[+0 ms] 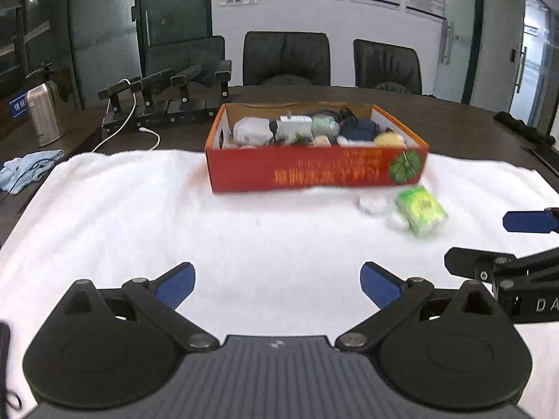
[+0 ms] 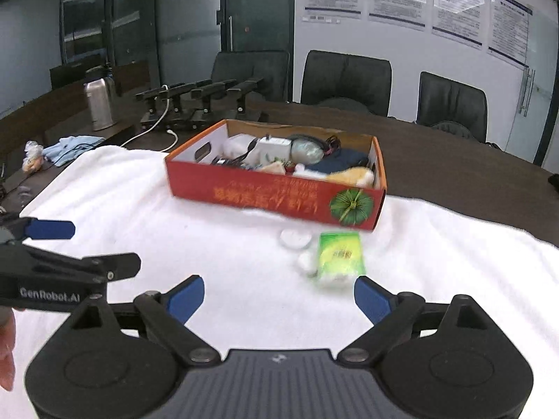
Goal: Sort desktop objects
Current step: 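Withdraw both grippers from the red box toward the green tissue pack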
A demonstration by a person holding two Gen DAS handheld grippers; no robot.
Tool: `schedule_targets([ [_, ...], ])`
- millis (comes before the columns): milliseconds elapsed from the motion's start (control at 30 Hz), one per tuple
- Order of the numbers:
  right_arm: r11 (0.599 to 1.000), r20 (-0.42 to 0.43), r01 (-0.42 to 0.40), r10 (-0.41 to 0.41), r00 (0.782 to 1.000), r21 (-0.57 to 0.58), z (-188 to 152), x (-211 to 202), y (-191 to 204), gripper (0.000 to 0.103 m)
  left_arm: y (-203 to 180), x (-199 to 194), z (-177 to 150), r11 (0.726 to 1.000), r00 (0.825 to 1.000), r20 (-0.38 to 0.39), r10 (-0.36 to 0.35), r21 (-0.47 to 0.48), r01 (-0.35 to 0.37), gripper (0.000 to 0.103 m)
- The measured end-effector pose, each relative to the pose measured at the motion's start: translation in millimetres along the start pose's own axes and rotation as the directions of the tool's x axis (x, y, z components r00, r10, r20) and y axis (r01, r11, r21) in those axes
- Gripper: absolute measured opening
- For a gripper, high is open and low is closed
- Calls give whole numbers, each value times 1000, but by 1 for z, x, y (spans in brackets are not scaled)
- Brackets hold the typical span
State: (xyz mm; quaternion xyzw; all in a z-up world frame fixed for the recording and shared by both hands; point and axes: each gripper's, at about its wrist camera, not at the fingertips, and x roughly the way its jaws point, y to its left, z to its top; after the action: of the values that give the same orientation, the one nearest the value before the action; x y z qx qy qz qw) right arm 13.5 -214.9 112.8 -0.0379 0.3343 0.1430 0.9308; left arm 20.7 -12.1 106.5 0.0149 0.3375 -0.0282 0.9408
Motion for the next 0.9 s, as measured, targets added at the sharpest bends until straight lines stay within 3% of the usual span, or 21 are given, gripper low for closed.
schedule_targets([
  [200, 998, 49, -36, 34, 998, 54, -70, -19, 11, 93, 6, -11, -61, 999, 999, 37, 9, -45, -7, 103],
  [333, 998, 95, 57, -56, 994, -6, -104, -29, 28, 93, 8, -16, -98, 998, 997, 62, 36, -50, -33, 103],
  [400, 998, 121, 66, -65, 990, -2, -115, -31, 30, 93, 9, -14, -110, 997, 999, 38, 34, -68, -32, 103],
  [733, 984, 57, -18, 8, 998, 175, -131, -15, 3, 94, 8, -12, -117, 999, 1000, -2, 20, -42, -20, 103],
  [900, 987, 50, -18, 10, 999, 160, -132, -13, 5, 99, 7, -11, -118, 999, 1000, -4, 21, -36, -21, 103],
])
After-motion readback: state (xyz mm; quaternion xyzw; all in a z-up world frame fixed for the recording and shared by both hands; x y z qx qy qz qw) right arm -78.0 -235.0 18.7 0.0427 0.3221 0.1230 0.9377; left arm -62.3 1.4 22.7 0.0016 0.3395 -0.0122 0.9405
